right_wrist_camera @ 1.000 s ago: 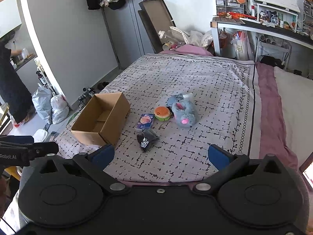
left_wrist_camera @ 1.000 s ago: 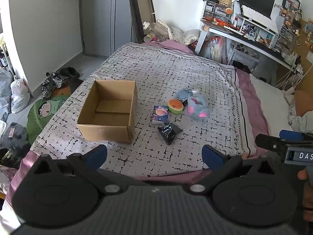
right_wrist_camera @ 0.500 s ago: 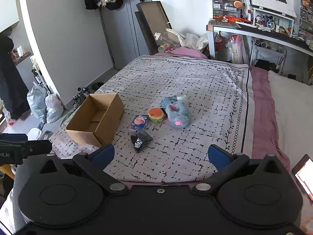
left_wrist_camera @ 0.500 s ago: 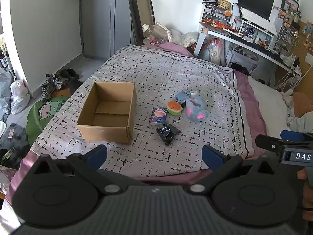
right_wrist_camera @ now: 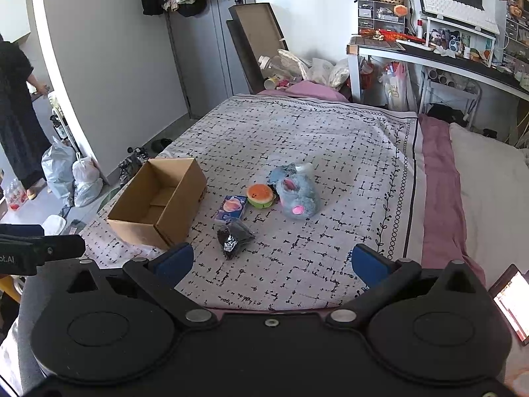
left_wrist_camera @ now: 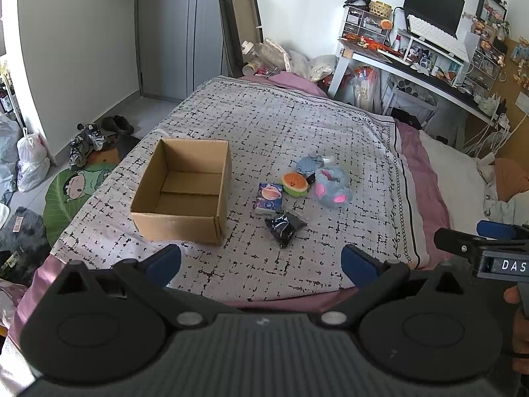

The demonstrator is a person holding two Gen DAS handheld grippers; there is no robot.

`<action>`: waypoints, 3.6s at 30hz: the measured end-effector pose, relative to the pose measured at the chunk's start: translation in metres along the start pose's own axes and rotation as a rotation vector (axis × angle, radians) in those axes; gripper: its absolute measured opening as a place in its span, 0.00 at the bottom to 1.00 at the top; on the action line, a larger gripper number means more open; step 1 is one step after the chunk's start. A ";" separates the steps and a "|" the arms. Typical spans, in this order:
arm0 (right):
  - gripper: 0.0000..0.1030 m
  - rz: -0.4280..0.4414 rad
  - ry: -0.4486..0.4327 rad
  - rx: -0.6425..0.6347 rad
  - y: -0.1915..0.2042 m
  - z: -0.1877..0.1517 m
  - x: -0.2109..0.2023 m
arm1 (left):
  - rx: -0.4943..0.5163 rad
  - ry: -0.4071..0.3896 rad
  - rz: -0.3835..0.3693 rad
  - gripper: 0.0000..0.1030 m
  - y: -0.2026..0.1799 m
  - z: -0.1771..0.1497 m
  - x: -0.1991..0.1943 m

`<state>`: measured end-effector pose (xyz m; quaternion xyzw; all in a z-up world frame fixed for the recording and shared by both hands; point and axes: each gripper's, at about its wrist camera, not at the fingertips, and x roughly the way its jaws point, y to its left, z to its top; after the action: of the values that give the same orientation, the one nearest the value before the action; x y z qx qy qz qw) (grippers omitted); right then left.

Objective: Organize soft objects

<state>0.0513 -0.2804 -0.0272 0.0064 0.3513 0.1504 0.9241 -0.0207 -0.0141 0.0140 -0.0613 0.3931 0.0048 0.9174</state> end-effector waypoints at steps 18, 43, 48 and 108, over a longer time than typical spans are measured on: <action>1.00 -0.015 0.031 0.001 -0.003 0.009 0.021 | -0.013 0.040 -0.018 0.99 0.002 0.015 0.030; 1.00 -0.062 0.078 0.156 -0.046 0.038 0.083 | 0.002 0.095 -0.121 0.99 -0.019 0.053 0.114; 1.00 -0.063 0.069 0.226 -0.065 0.046 0.101 | -0.020 0.107 -0.121 0.99 -0.022 0.061 0.133; 0.23 0.299 0.291 0.679 -0.154 0.037 0.307 | -0.291 0.254 -0.255 0.18 -0.083 0.089 0.353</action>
<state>0.3348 -0.3369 -0.2159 0.3414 0.5036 0.1578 0.7778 0.2919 -0.0996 -0.1706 -0.2423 0.4897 -0.0622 0.8353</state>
